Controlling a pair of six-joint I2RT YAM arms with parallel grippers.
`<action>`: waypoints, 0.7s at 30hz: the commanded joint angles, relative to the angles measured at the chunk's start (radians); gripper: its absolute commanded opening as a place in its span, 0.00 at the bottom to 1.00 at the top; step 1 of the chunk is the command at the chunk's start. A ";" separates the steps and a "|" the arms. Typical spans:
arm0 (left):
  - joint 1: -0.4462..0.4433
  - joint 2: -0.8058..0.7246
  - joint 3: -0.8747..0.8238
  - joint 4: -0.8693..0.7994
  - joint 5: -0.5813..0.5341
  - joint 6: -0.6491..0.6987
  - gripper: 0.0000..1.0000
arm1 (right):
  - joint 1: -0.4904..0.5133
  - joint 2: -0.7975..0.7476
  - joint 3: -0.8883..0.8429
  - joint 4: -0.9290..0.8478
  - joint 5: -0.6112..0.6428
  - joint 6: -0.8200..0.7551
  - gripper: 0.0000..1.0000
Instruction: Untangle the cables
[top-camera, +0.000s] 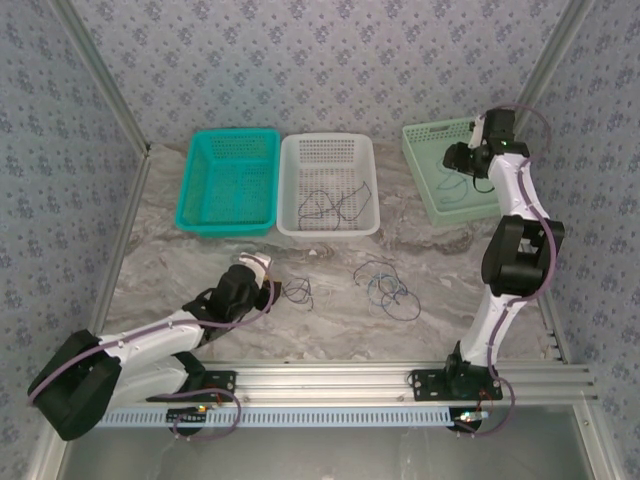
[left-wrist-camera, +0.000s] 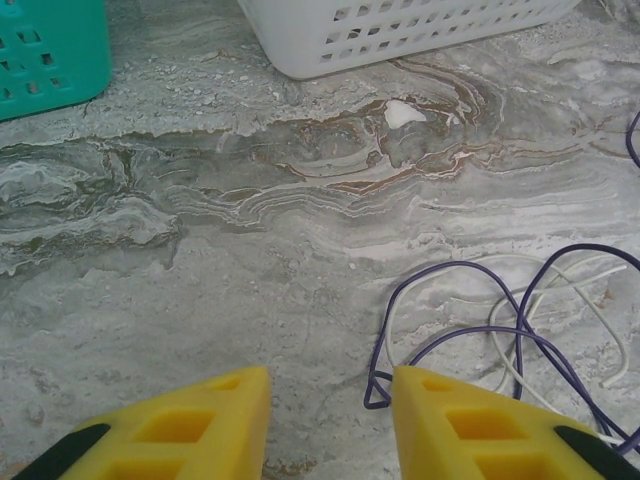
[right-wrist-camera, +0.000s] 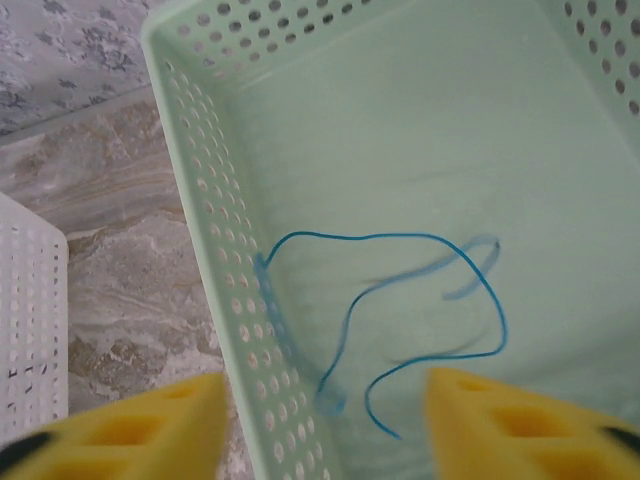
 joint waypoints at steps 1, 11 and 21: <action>0.005 -0.011 0.031 0.014 0.011 0.002 0.41 | -0.008 0.002 0.041 -0.060 -0.025 0.013 0.80; 0.005 0.025 0.041 0.027 0.018 0.002 0.43 | 0.051 -0.008 -0.029 -0.113 -0.036 -0.090 0.85; 0.004 0.029 0.043 0.012 0.024 0.002 0.43 | 0.129 0.074 -0.043 -0.159 0.048 -0.139 0.76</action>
